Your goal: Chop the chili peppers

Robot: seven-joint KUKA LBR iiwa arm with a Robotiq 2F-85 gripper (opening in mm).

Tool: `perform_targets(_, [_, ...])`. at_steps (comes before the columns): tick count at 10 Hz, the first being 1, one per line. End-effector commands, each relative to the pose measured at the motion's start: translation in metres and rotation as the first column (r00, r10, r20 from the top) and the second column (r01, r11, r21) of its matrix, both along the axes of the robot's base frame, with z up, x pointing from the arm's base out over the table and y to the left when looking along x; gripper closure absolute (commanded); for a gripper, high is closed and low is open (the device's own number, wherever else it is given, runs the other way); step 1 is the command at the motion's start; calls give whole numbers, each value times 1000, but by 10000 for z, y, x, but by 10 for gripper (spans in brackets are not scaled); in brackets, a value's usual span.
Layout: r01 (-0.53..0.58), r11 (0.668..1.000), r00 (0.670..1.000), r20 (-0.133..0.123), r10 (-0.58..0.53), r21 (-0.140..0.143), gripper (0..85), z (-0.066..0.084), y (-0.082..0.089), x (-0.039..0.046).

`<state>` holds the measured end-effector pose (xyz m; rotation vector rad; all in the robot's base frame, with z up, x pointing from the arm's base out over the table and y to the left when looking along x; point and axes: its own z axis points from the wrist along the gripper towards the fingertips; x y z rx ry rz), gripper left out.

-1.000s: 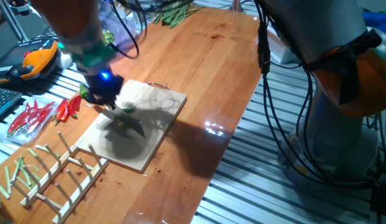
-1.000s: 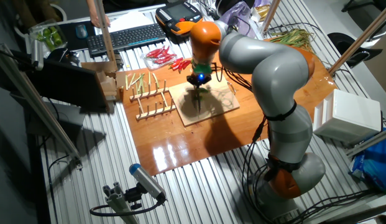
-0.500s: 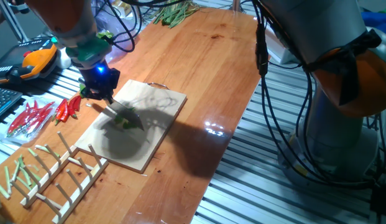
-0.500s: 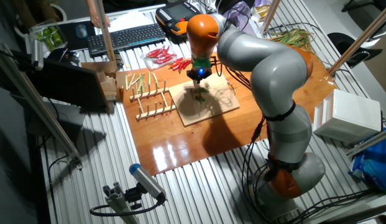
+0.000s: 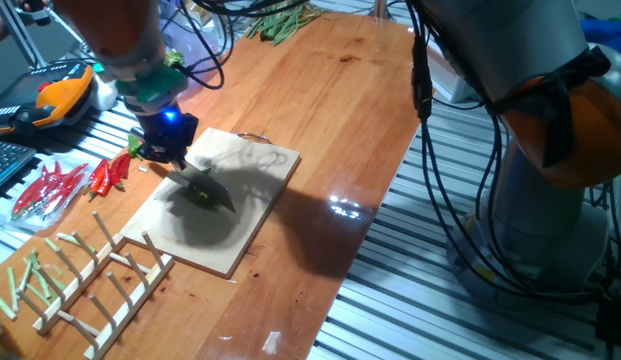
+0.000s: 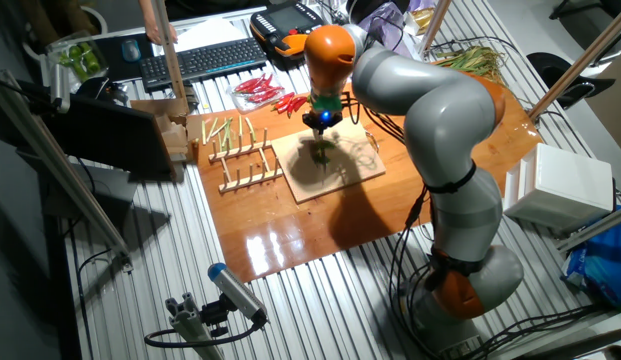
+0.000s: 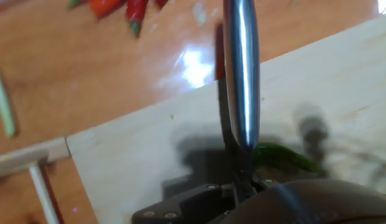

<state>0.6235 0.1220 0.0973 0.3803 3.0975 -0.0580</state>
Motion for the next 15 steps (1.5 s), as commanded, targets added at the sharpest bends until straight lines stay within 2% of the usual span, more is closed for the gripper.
perform_targets(1, [-1, 1000, 1000, 0, 1, 3, 850, -47, -21, -20])
perform_targets(4, [18, 1000, 1000, 11, -18, 14, 850, -133, 32, -117])
perform_targets(7, [23, 999, 1000, 15, -23, 48, 850, -74, 74, -154])
perform_targets(9, [25, 999, 1000, 5, -25, 28, 850, -2, 120, -136])
perform_targets(11, [-7, 1000, 1000, -20, 7, 19, 850, 143, 93, -54])
perform_targets(13, [-32, 999, 999, -5, 32, -22, 850, 205, 49, -5])
perform_targets(14, [-53, 998, 999, 1, 54, -31, 850, 183, 19, -6])
perform_targets(15, [-66, 998, 998, -2, 66, -15, 850, 147, -3, -22])
